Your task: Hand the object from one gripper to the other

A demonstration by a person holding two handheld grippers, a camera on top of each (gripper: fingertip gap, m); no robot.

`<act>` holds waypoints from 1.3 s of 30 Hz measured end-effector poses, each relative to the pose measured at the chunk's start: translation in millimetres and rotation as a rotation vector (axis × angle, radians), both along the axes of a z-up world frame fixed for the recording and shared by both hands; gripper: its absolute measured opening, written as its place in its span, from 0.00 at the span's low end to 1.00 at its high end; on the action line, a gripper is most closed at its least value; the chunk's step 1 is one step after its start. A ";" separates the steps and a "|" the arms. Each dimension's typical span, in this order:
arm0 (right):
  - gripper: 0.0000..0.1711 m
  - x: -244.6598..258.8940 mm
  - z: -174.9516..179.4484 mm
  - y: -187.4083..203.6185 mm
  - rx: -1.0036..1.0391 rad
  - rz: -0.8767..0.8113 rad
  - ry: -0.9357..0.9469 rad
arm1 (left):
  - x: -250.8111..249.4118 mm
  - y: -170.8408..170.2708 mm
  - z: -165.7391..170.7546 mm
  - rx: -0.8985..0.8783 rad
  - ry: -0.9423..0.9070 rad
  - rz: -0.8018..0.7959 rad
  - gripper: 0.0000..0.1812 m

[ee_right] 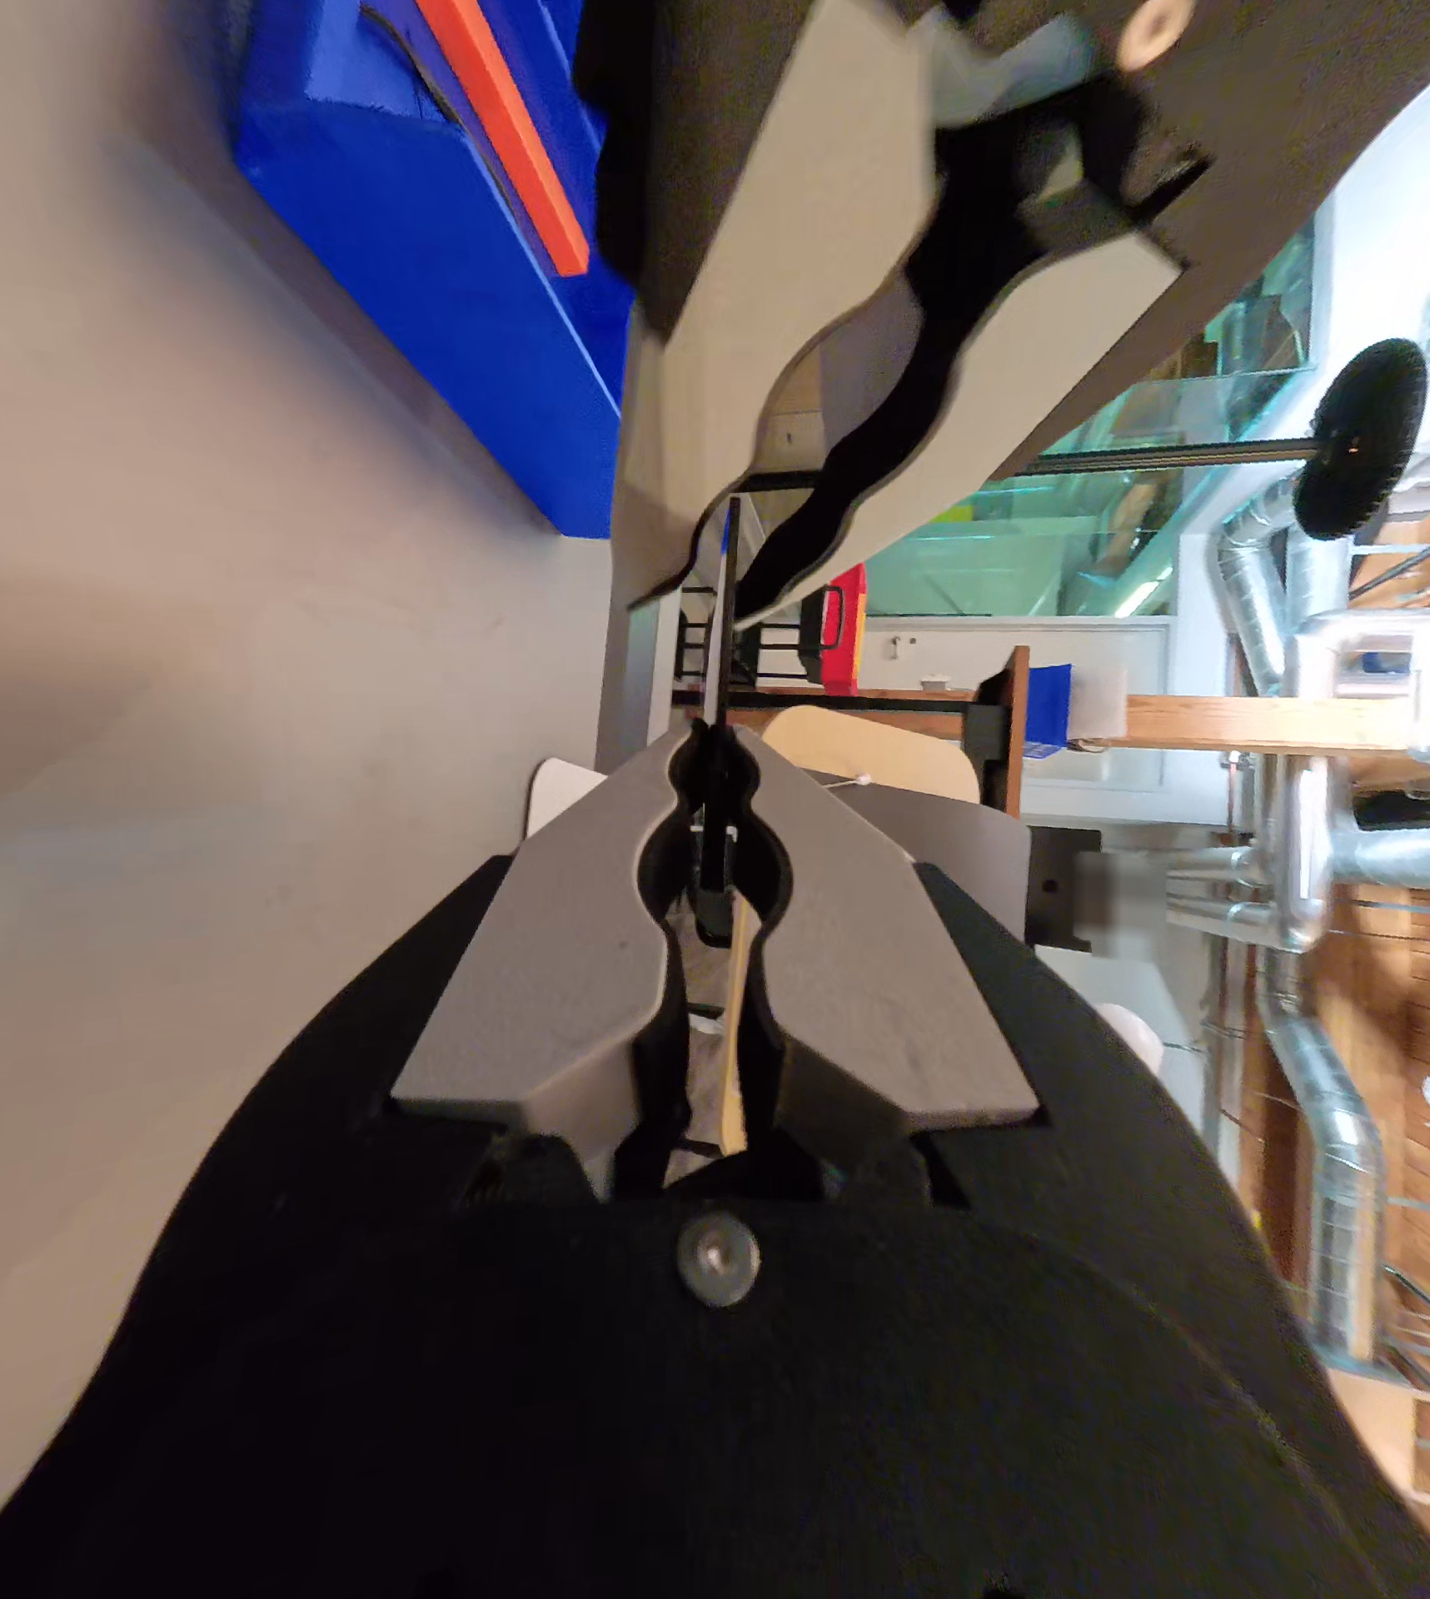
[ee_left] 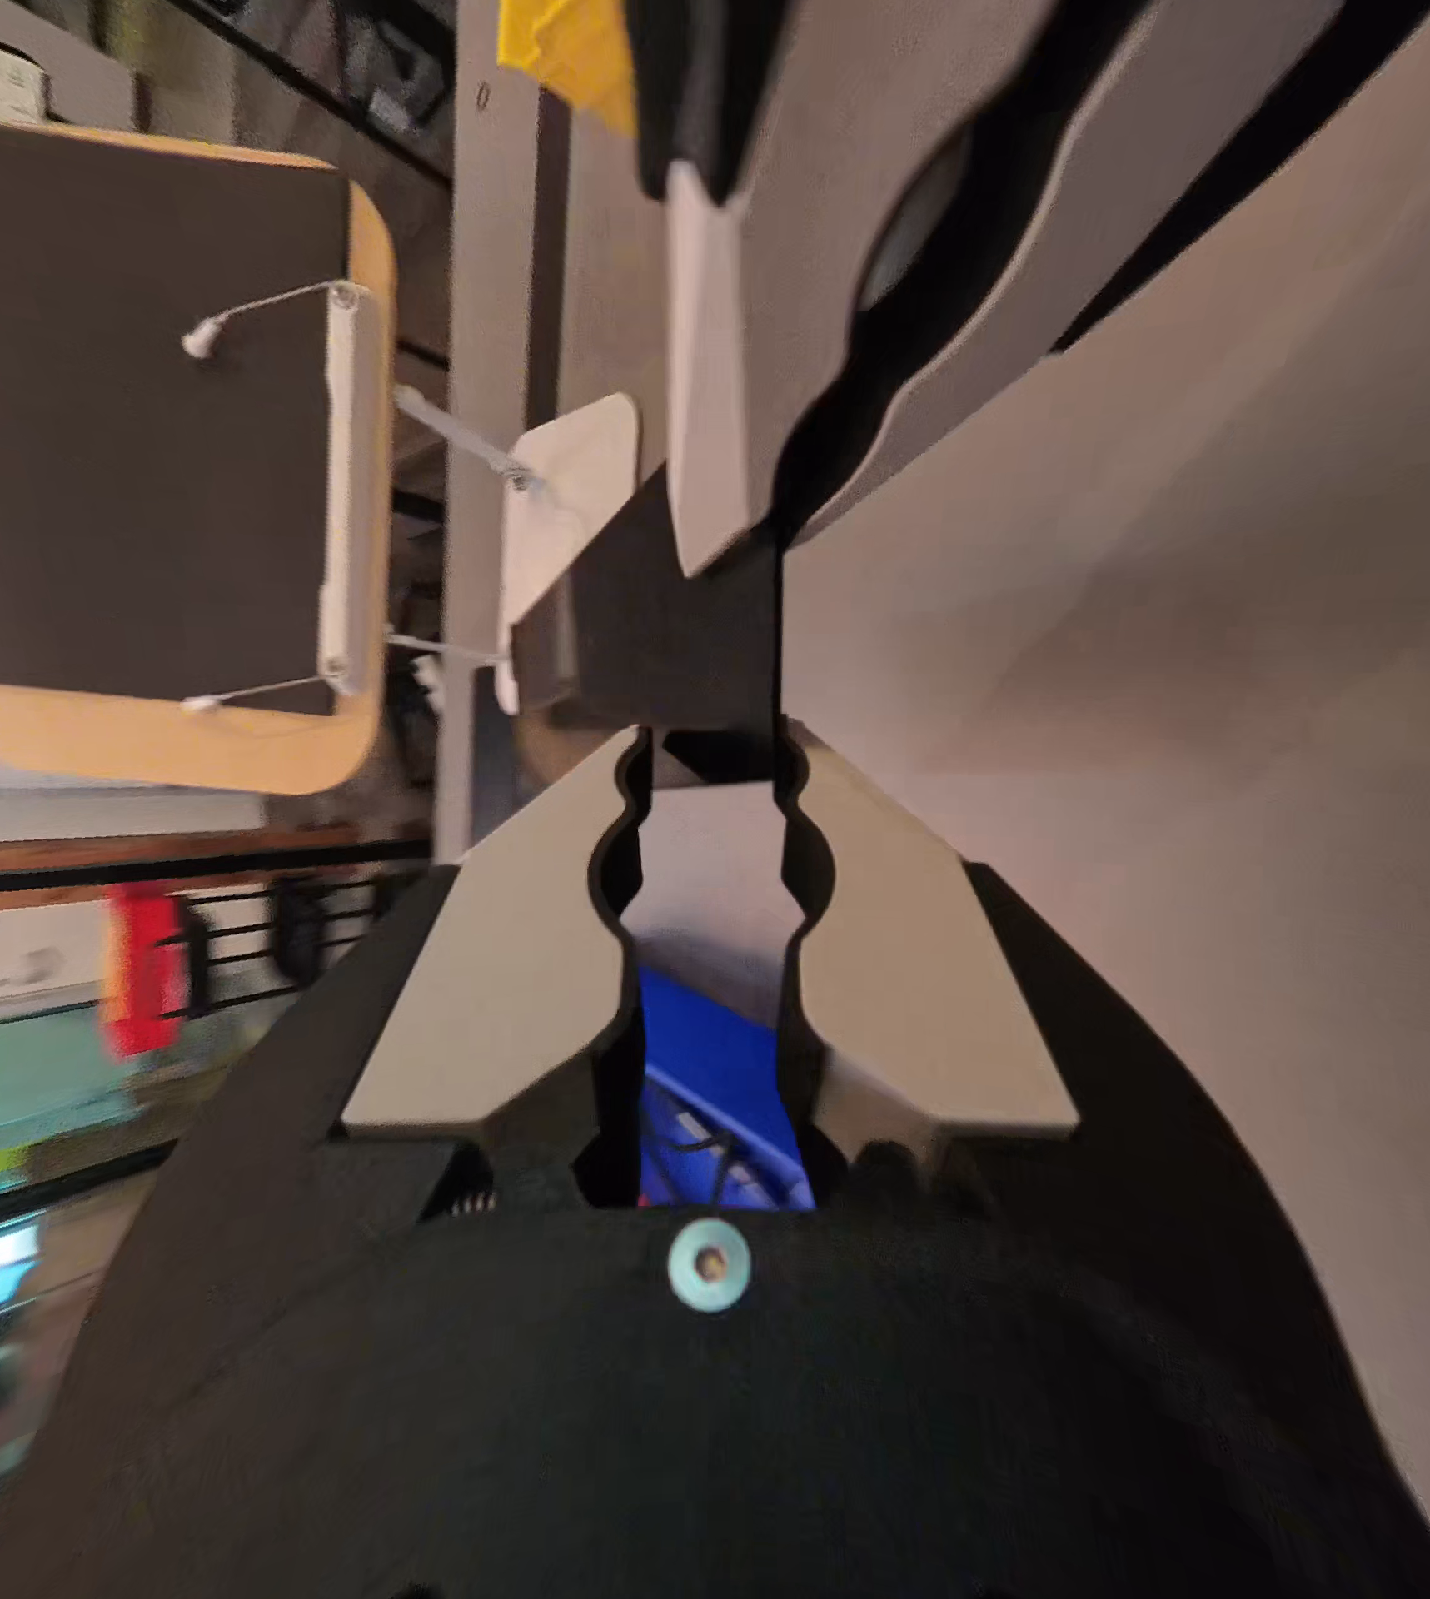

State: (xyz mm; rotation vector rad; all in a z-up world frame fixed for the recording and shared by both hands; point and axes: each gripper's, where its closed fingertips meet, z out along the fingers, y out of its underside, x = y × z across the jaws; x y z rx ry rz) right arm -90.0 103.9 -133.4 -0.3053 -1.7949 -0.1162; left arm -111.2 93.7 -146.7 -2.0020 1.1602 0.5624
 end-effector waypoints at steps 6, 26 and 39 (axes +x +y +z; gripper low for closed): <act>0.00 8.6 1.7 4.6 0.093 0.006 0.068 | 2.3 -13.5 28.1 -0.173 -0.604 0.001 0.31; 0.00 11.8 11.2 -14.9 0.238 0.061 0.241 | 15.7 10.3 29.9 -0.417 -2.031 -0.084 0.04; 0.37 28.2 9.8 -31.5 -0.480 0.262 0.147 | 15.5 -9.6 50.1 -0.273 -1.771 -0.311 0.00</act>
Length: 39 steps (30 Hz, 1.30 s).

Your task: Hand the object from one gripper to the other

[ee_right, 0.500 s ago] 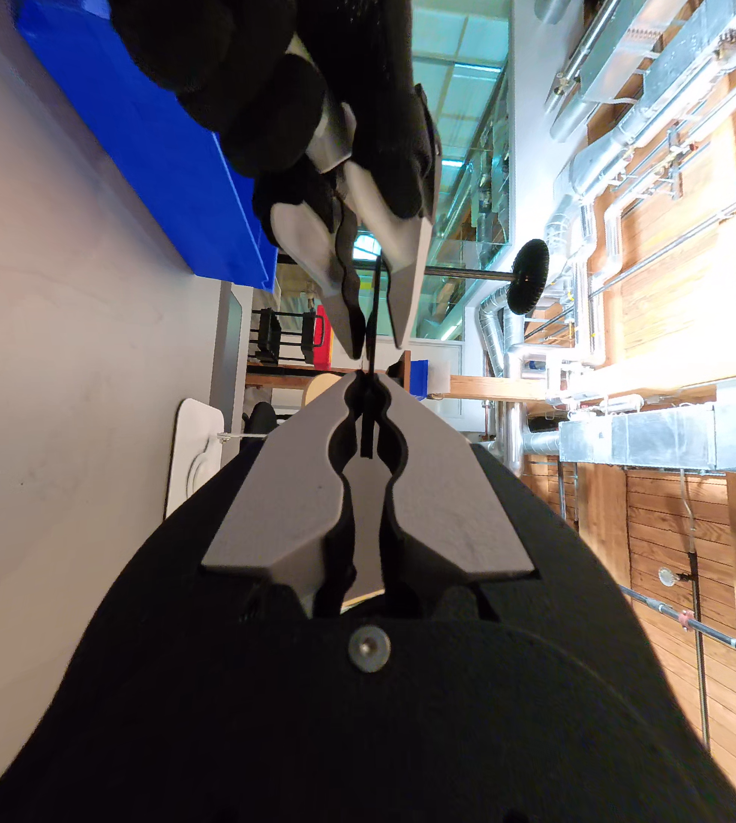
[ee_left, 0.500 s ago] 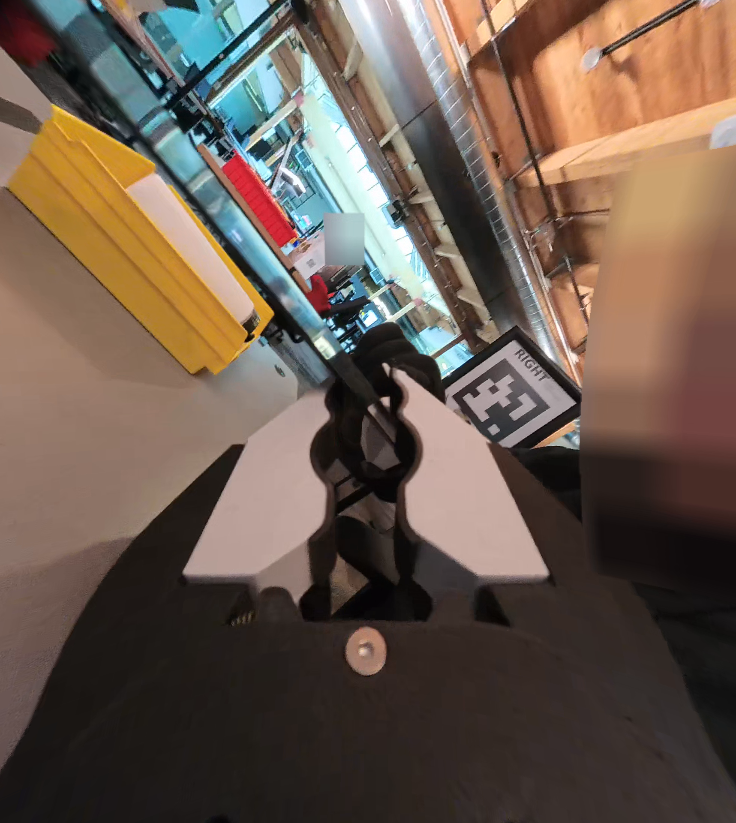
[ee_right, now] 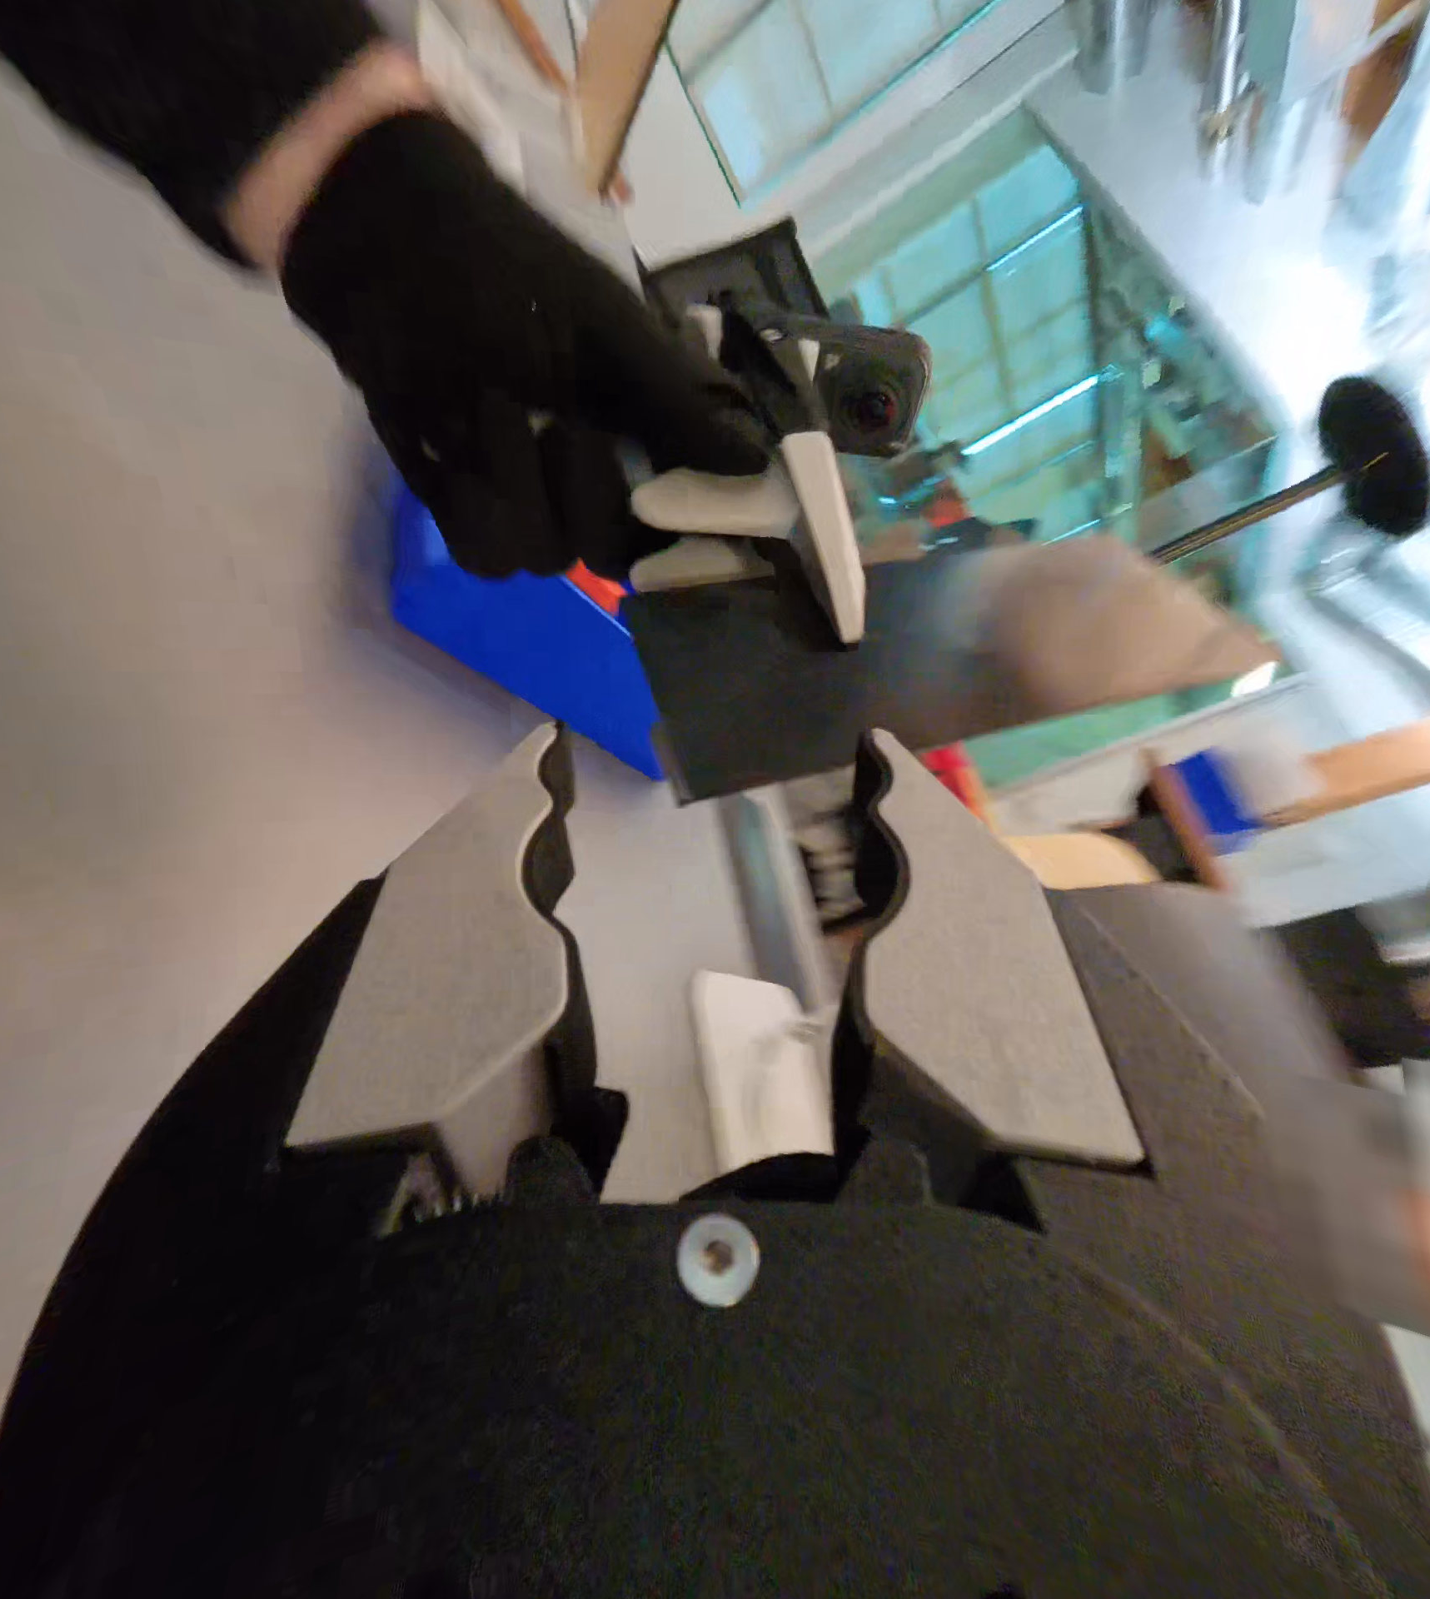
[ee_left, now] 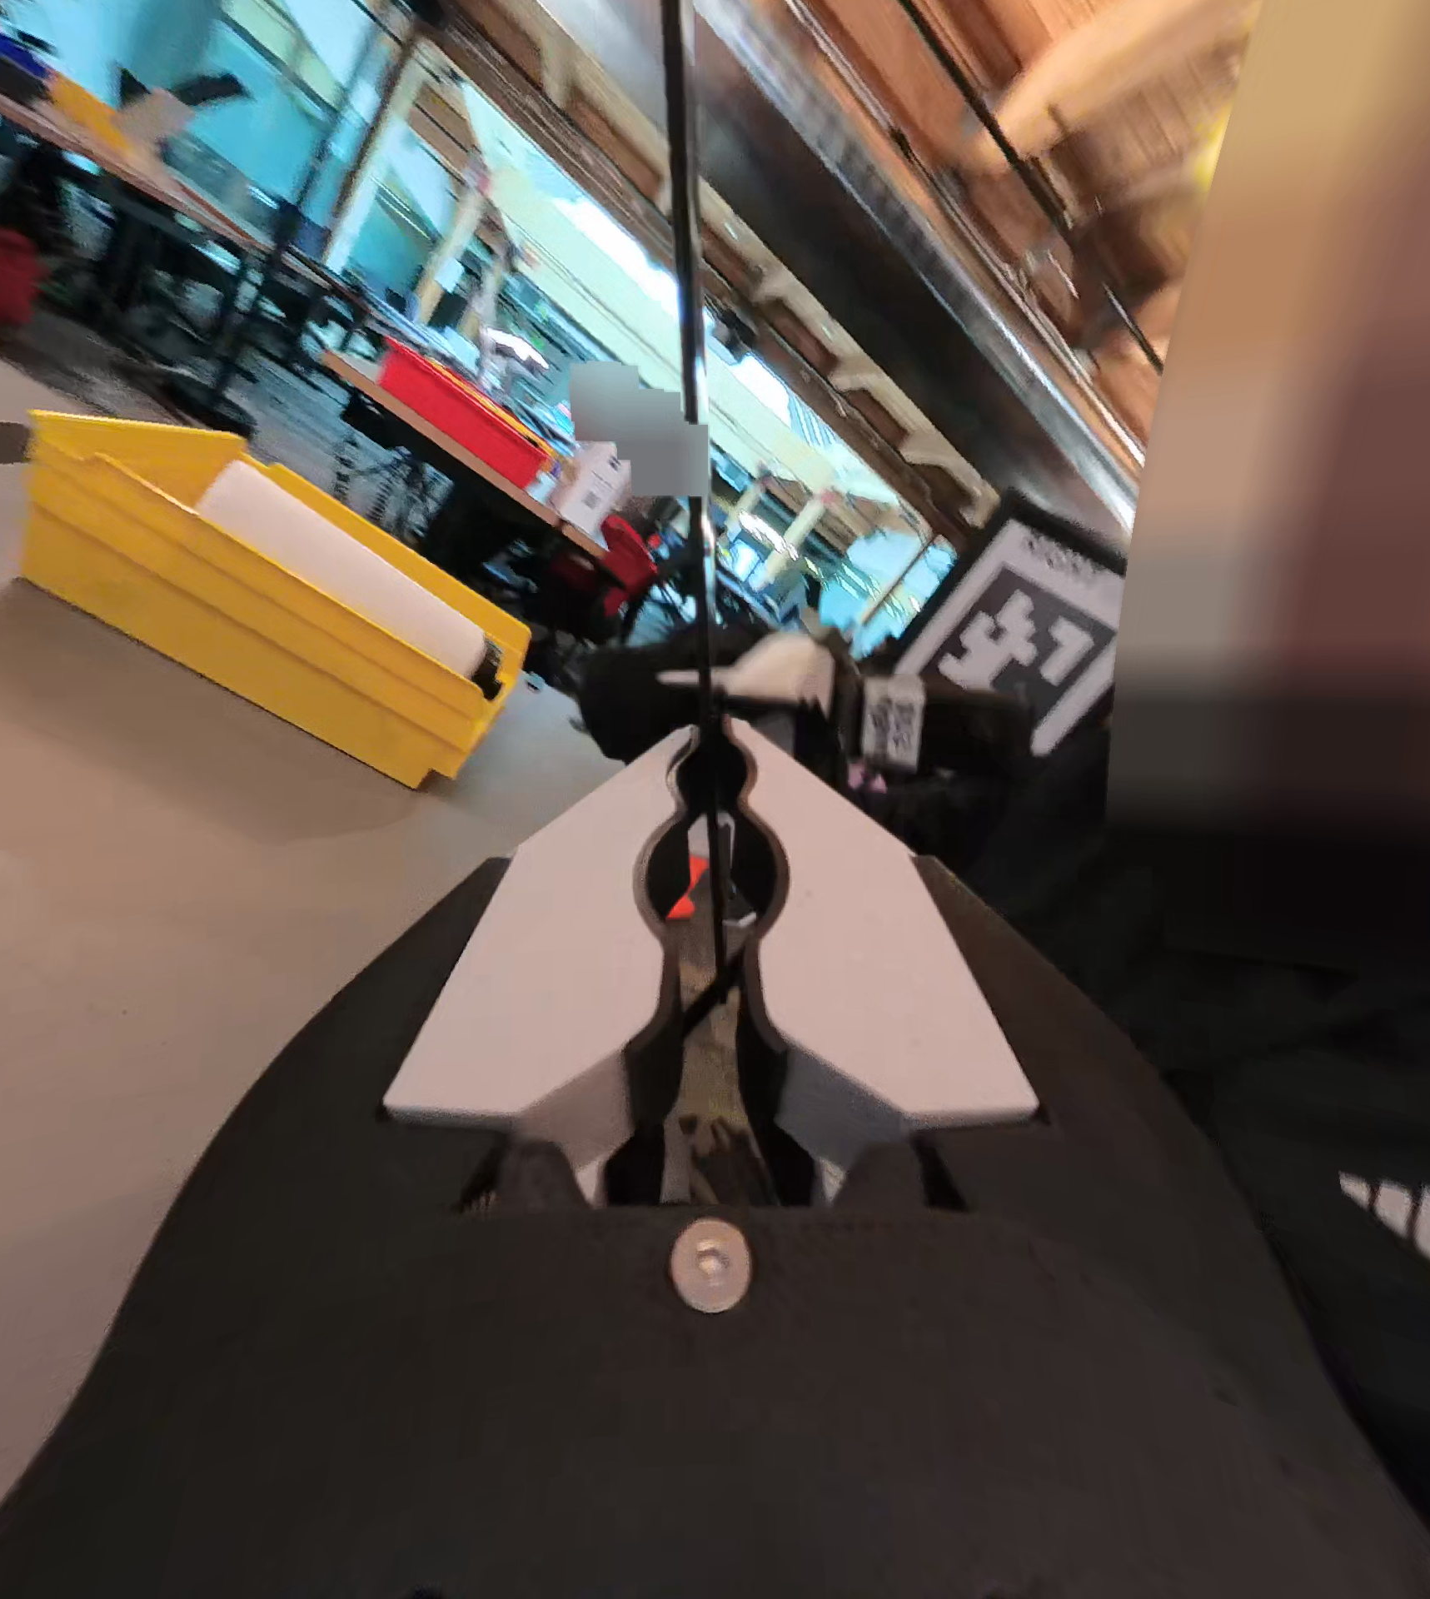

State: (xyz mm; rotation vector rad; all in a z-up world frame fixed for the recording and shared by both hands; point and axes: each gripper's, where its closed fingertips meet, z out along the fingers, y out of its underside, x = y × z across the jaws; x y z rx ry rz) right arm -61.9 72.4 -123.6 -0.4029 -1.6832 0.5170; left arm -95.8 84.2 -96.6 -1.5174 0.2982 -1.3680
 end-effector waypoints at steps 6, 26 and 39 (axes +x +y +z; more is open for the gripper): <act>0.63 14.0 42.3 -1.0 -0.848 0.378 -0.124 | 29.3 -35.6 -6.9 0.129 0.100 -0.329 0.00; 0.51 28.6 46.3 -71.1 -1.064 0.996 -0.331 | 79.6 -64.5 -38.0 0.114 0.173 -0.785 0.00; 0.51 -2.5 58.2 17.5 -1.067 0.508 0.000 | 41.2 21.5 -44.5 0.199 0.574 0.013 0.69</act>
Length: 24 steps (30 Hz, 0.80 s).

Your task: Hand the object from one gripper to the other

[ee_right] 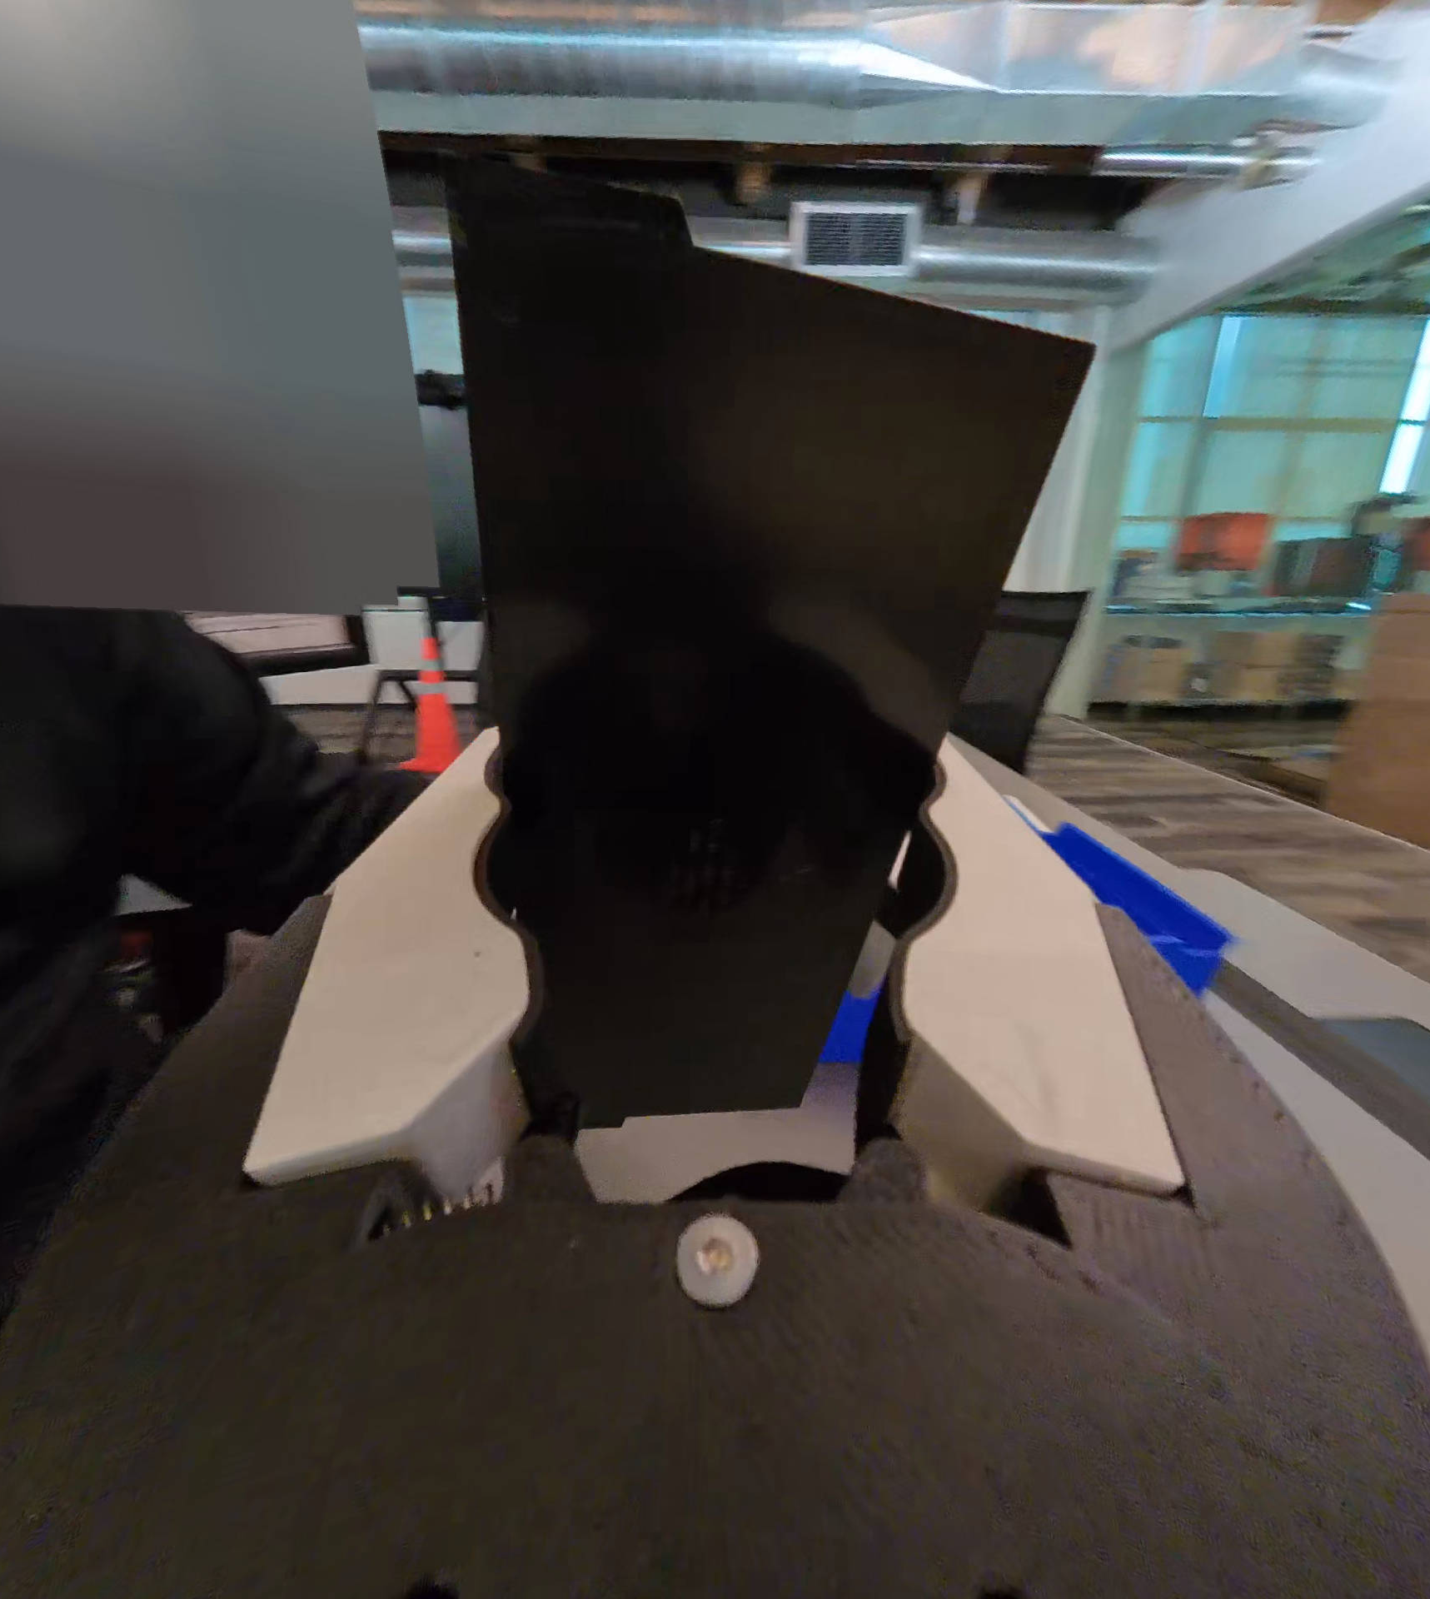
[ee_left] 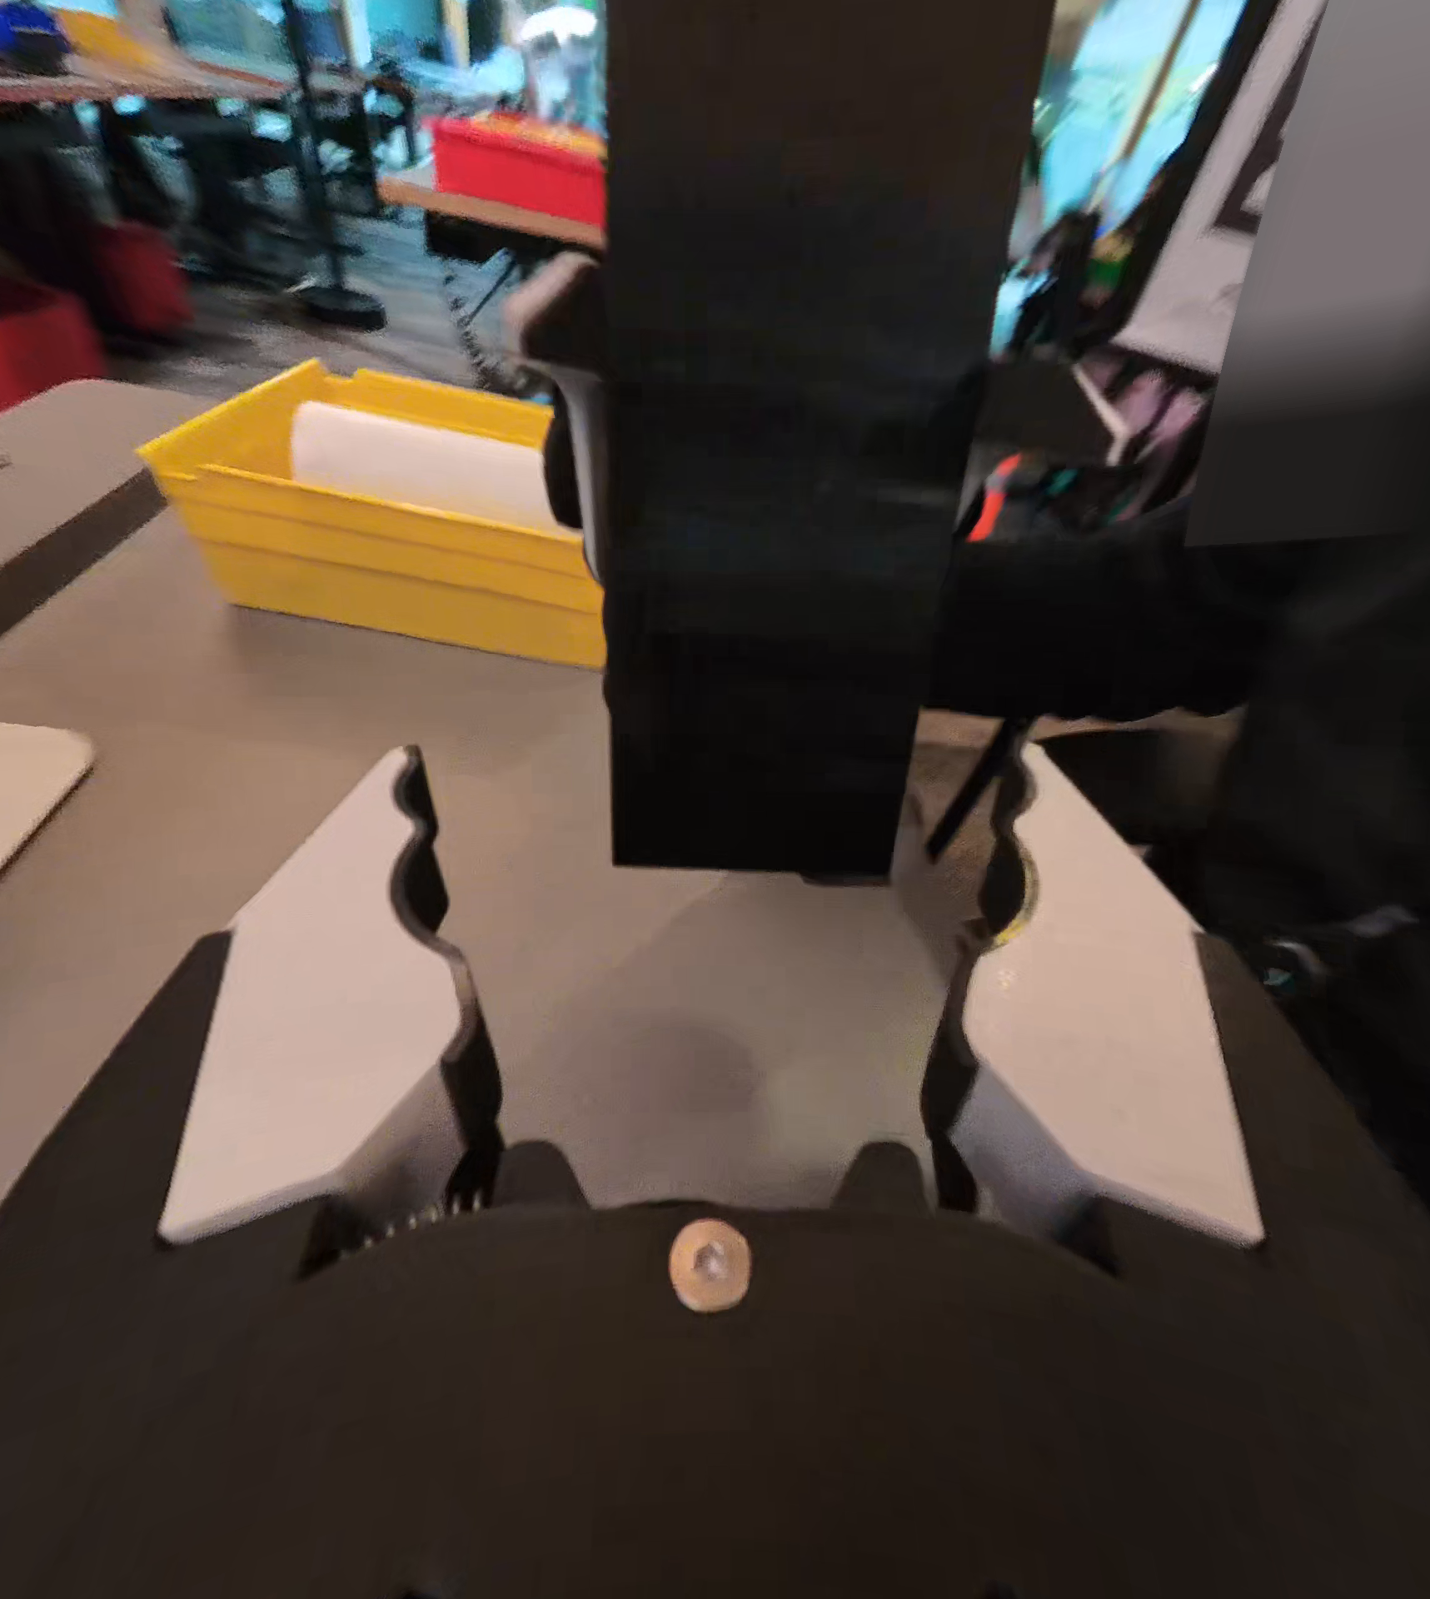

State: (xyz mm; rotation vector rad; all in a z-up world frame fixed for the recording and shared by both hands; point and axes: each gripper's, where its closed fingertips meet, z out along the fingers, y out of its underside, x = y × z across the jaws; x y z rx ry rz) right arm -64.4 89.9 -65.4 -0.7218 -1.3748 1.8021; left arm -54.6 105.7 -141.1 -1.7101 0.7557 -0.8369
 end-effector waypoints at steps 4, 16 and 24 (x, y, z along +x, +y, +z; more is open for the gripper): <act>0.51 -3.4 3.0 21.0 -0.059 -0.090 0.017 | 9.0 6.8 -16.3 0.032 0.121 0.094 0.74; 0.51 -6.4 -0.6 4.4 -0.061 -0.074 0.020 | 31.3 3.8 -37.2 -0.035 0.060 0.025 0.50; 0.61 -1.9 9.1 4.1 -0.090 -0.033 0.049 | 37.3 -20.5 -7.6 -0.091 -0.206 -0.191 0.50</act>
